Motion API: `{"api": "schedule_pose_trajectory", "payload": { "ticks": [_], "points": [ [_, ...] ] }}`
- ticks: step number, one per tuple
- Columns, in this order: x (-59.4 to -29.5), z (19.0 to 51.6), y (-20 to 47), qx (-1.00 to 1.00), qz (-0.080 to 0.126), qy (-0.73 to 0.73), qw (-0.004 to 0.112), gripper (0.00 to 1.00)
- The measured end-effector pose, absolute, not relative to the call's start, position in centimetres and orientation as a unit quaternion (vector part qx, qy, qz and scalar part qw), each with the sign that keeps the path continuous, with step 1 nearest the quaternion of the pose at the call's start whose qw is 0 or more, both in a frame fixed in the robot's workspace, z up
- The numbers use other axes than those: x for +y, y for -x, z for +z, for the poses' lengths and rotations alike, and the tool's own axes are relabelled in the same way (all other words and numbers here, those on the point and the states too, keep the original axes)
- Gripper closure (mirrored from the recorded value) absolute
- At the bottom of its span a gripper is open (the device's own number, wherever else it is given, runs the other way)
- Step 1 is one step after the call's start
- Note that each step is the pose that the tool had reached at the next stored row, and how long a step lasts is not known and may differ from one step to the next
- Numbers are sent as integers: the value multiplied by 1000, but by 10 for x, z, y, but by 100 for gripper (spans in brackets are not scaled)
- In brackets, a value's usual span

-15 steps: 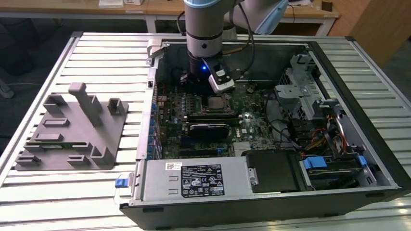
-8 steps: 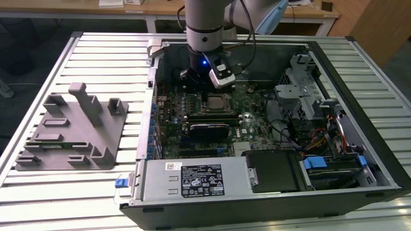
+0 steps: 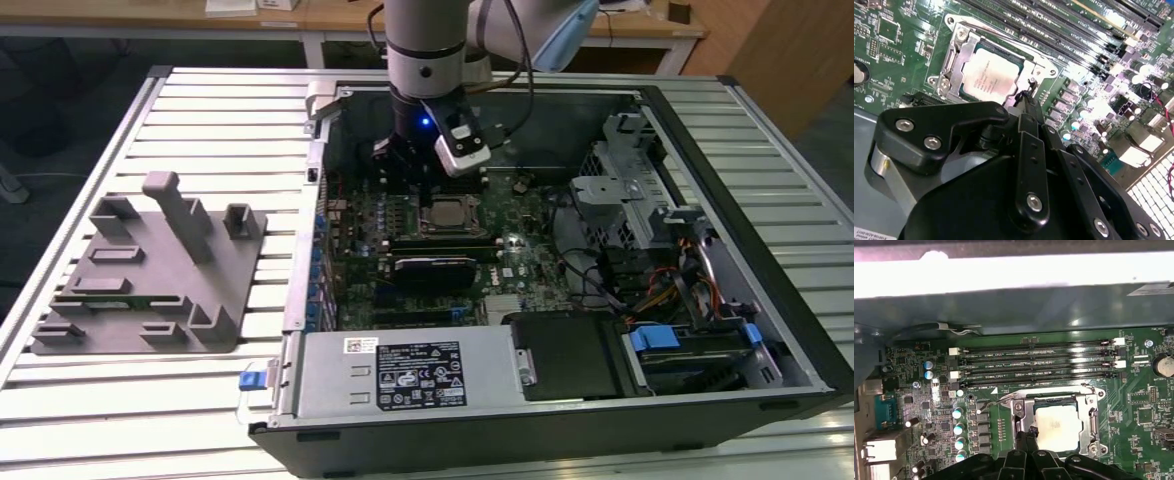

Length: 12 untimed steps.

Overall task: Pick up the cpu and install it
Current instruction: 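Close the cpu cover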

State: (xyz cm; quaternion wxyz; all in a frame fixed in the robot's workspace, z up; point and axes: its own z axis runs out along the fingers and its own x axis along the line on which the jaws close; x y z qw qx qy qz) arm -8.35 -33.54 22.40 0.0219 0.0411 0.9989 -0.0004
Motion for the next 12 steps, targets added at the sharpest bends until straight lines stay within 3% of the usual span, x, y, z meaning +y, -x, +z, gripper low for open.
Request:
{"api": "schedule_pose_trajectory", "payload": {
  "ticks": [12],
  "points": [
    [-335,224,62,999,-1,-41,22,89]
  ]
}}
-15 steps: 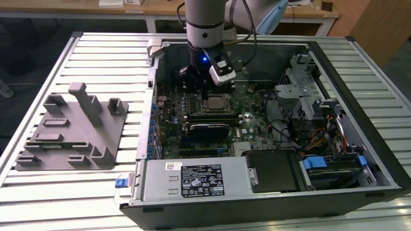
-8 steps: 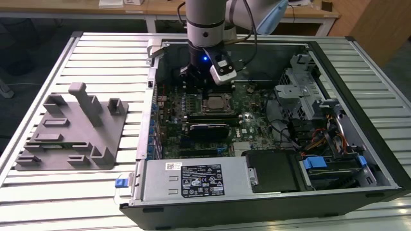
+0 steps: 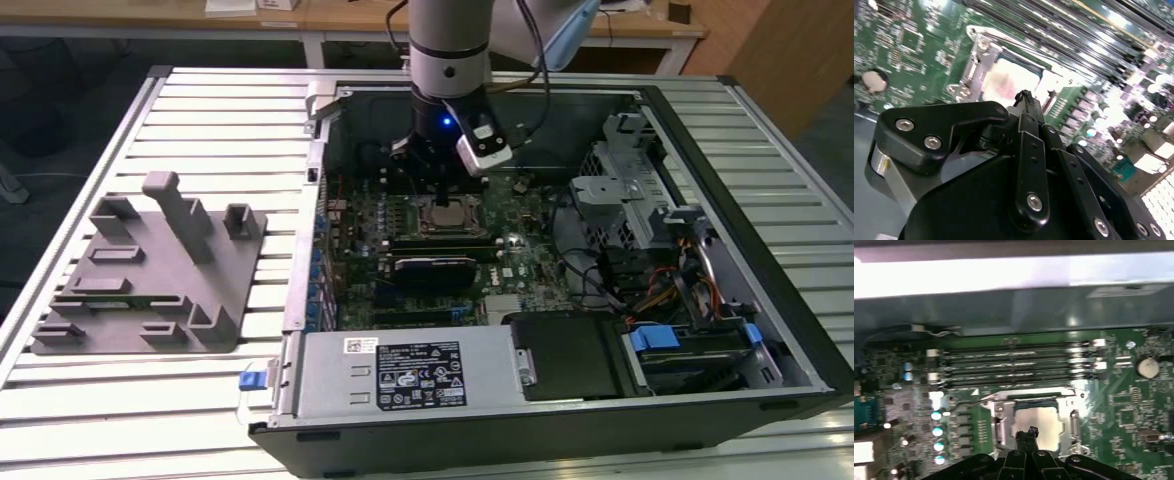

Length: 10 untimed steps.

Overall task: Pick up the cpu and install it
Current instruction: 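Close the cpu cover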

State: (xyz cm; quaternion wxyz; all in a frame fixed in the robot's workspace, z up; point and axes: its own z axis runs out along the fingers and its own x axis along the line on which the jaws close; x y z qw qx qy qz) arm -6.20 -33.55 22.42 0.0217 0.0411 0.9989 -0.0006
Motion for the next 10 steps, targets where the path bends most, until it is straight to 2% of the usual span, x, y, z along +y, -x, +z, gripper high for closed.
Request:
{"api": "schedule_pose_trajectory", "payload": {
  "ticks": [10],
  "points": [
    [-335,225,46,999,-1,-41,22,89]
  ]
}}
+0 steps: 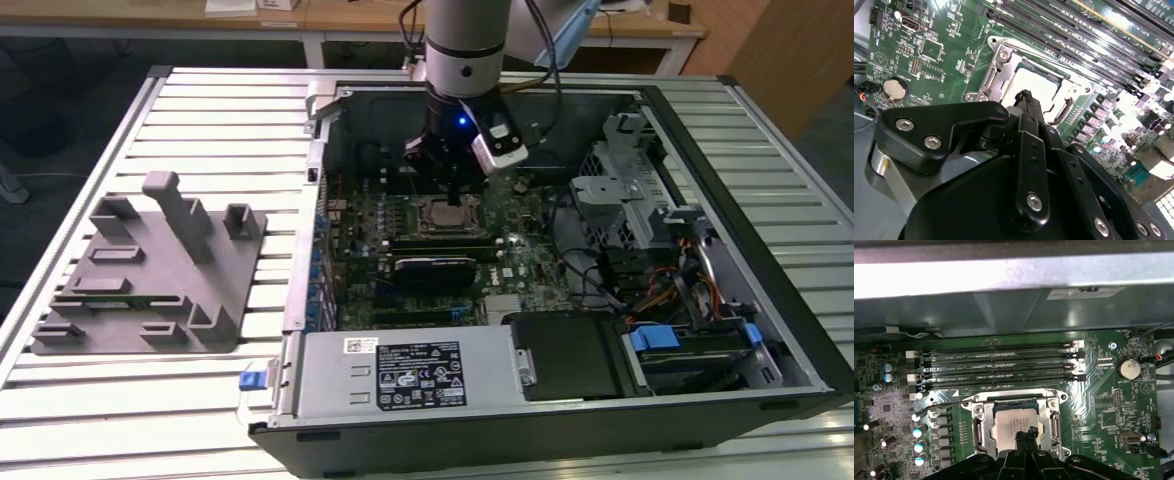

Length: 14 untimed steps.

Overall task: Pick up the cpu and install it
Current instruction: 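Close the cpu cover, then install the first cpu locking lever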

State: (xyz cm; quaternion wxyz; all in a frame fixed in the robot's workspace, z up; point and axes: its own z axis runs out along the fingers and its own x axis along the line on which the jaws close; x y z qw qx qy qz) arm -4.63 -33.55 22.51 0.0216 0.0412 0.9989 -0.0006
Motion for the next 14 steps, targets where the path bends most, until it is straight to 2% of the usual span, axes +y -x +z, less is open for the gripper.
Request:
{"api": "schedule_pose_trajectory", "payload": {
  "ticks": [14],
  "points": [
    [-335,230,46,999,-1,-41,22,89]
  ]
}}
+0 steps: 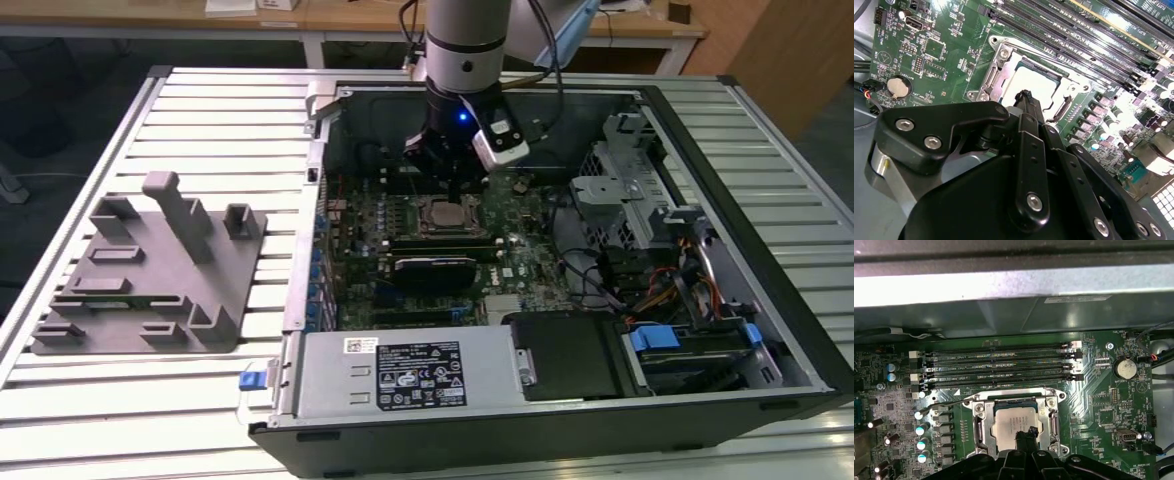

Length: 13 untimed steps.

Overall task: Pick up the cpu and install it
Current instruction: 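Install the first cpu locking lever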

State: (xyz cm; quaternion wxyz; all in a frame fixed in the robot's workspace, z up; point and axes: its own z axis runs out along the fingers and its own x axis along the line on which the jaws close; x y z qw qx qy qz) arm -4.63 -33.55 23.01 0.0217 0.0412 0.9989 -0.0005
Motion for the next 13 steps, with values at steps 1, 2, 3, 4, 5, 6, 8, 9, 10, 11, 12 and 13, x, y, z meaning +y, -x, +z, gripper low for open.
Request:
{"api": "schedule_pose_trajectory", "payload": {
  "ticks": [1,2,3,4,5,6,8,9,10,11,12,13],
  "points": [
    [-335,230,46,999,-1,-41,22,89],
    [-335,230,46,999,-1,-41,22,89],
    [-335,230,46,999,-1,-41,22,89],
    [-335,230,46,999,-1,-41,22,89],
    [-335,230,47,999,-1,-41,22,89],
    [-336,230,48,999,-1,-41,22,89],
    [-336,230,51,999,-1,-41,22,89],
    [-335,230,53,999,0,-41,22,89],
    [-335,230,56,999,0,-41,22,89],
    [-335,230,59,999,0,-41,22,89],
    [-336,230,62,999,0,-41,22,89],
    [-335,230,66,999,0,-41,23,89]
  ]
}}
